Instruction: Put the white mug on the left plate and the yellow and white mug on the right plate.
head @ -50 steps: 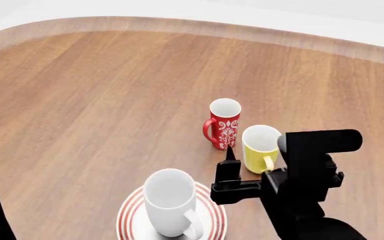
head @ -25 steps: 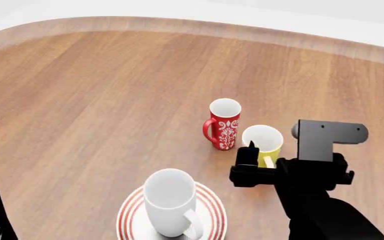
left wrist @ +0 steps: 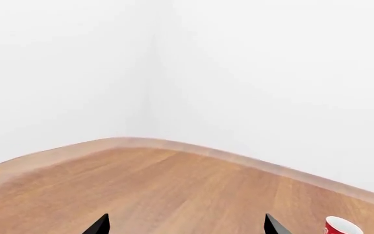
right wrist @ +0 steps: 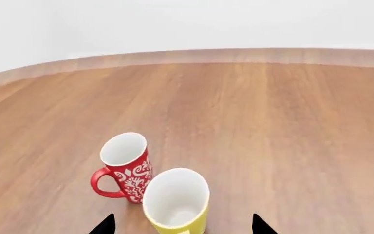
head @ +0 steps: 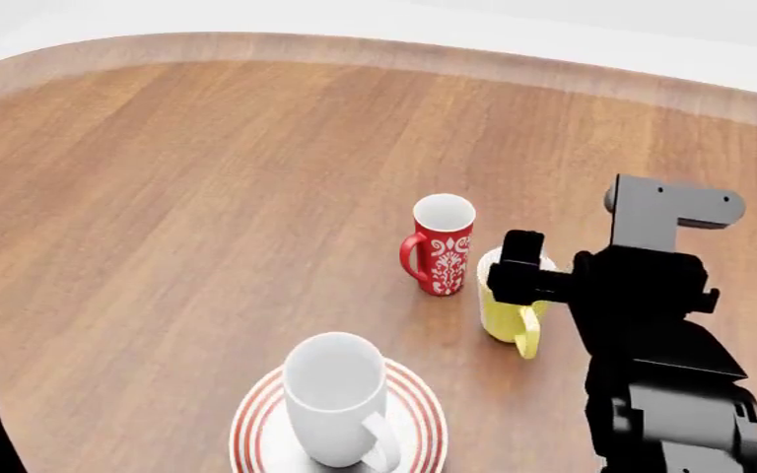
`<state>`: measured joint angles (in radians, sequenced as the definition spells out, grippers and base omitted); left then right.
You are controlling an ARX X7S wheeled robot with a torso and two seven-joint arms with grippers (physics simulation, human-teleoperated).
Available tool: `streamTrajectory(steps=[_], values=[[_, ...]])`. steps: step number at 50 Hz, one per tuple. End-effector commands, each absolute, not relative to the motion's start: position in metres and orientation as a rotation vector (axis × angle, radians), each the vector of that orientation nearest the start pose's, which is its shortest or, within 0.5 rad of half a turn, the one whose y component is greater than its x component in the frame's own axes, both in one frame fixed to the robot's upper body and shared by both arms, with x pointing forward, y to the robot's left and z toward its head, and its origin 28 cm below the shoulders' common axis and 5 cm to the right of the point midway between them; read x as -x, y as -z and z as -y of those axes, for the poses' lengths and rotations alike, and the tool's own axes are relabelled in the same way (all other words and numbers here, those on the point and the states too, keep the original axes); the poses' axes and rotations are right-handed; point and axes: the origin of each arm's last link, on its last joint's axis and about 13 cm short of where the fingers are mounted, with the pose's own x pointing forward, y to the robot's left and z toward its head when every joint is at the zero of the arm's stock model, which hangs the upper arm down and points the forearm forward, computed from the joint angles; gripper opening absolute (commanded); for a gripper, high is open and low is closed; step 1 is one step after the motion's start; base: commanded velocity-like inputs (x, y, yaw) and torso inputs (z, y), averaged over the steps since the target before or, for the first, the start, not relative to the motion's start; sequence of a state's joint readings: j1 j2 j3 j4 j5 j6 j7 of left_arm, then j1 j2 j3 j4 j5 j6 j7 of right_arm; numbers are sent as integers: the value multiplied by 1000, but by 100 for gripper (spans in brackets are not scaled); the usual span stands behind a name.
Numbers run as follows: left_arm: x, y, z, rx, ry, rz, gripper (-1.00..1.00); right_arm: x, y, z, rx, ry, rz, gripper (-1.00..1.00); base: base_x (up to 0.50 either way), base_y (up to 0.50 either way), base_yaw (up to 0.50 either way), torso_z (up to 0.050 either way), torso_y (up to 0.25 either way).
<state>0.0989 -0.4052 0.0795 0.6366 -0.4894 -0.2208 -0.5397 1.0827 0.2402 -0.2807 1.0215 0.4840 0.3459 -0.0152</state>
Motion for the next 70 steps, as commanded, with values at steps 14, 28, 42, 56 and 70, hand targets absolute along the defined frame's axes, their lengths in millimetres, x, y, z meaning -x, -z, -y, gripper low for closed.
streamTrajectory(steps=[14,28,42,56,70], values=[[-180,-115,-235,188,-221,221,100,-410,-142,157,-32,-9,-423,100,0,0,0,0,-89],[-176,-118,-232,146,-233,254,100,-419,-166,147,65,-113,-362,100,0,0,0,0,-54],[-177,-114,-232,144,-246,248,100,-424,-181,151,43,-59,-281,100,0,0,0,0,-110],[-177,-116,-234,171,-227,239,100,-423,-177,152,41,-38,-284,100,0,0,0,0,-107],[-178,-115,-235,166,-222,248,100,-423,-178,154,35,-19,-274,100,0,0,0,0,-187]])
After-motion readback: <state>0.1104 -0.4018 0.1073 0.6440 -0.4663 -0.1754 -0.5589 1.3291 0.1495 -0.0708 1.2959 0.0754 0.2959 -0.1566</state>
